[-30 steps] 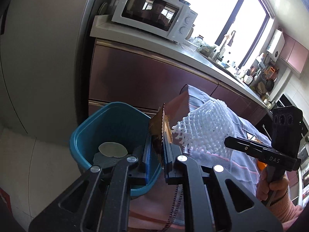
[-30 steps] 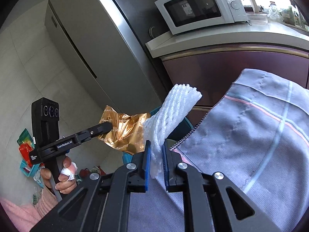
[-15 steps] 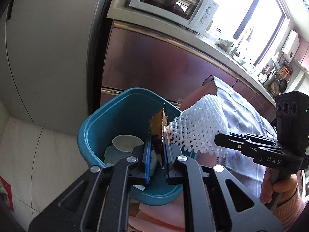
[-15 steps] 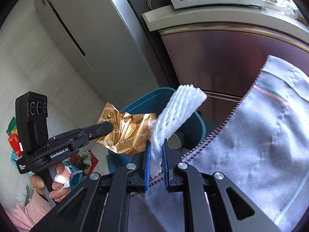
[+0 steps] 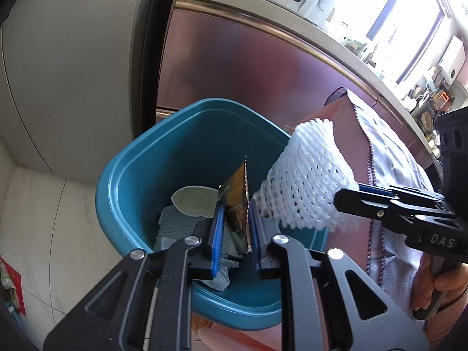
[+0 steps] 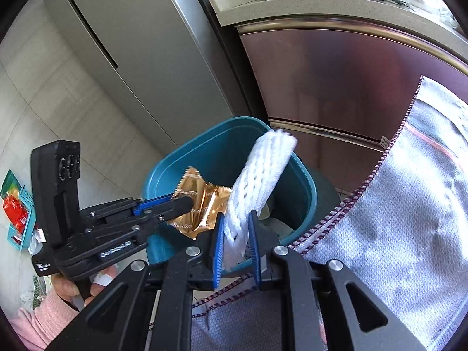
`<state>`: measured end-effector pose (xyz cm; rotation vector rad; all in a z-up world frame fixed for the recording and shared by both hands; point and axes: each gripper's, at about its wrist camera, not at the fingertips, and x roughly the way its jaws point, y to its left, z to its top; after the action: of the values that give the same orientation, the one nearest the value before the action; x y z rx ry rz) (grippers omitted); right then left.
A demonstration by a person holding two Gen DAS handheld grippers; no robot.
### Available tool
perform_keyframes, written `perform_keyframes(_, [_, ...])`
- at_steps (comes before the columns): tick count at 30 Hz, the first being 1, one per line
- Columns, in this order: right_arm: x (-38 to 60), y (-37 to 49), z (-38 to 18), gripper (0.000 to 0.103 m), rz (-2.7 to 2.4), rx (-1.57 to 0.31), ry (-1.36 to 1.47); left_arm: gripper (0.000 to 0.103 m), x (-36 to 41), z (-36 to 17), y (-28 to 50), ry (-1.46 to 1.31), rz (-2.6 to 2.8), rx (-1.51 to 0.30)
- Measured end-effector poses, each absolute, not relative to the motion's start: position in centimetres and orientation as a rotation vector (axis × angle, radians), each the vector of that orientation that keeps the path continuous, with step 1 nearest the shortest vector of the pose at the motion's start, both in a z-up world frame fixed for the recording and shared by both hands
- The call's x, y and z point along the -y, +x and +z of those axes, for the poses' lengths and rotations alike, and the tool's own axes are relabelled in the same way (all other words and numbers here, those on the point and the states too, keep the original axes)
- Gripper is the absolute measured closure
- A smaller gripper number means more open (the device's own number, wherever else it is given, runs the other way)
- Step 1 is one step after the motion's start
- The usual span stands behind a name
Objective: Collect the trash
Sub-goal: 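Carry brown wrapper and foam net to the teal bin and open both tools, then grasp the clear green-labelled wrapper with the left tool while the right grasps an orange peel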
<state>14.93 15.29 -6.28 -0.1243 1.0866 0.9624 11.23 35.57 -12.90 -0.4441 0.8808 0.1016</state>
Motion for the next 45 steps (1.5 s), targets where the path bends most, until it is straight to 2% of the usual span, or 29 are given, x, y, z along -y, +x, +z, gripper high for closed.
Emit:
perform_keyframes(11, [-13.7,14.3,-6.0,0.078,0.951,-1.069,-0.095,0.078,-35.0,-13.5,10.9,-0.432,0.109,-0.876])
perform_keyframes(13, [-13.3,14.2,-5.9,0.077,0.954,-1.067,-0.086,0.078,-34.6,-12.9,10.7,-0.422,0.104,-0.858])
perform_keyframes(19, [-11.1,13.3,-4.1,0.075,0.970,-1.009,-0.042,0.069,-32.6,-9.8,9.6,-0.392,0.041,-0.774])
perform_keyframes(21, [-9.6,12.8,-3.1,0.069,0.974,-0.977,-0.024,0.066,-31.4,-8.4,9.1,-0.373,0.001,-0.739])
perform_keyframes(23, [-7.7,12.3,-2.0,0.068,0.971,-0.941,-0.005,0.063,-30.1,-7.1,8.8,-0.357,-0.043,-0.711])
perform_keyframes(31, [2.3,10.2,0.2,0.064,0.859,-0.858,0.109,0.061,-22.3,-3.7,8.9,-0.280,-0.272,-0.660])
perform_keyframes(45, [22.3,7.1,-0.3,0.064,0.413,-0.782,0.267,0.059,-7.5,-2.8,14.3,-0.134,-0.502,-0.721])
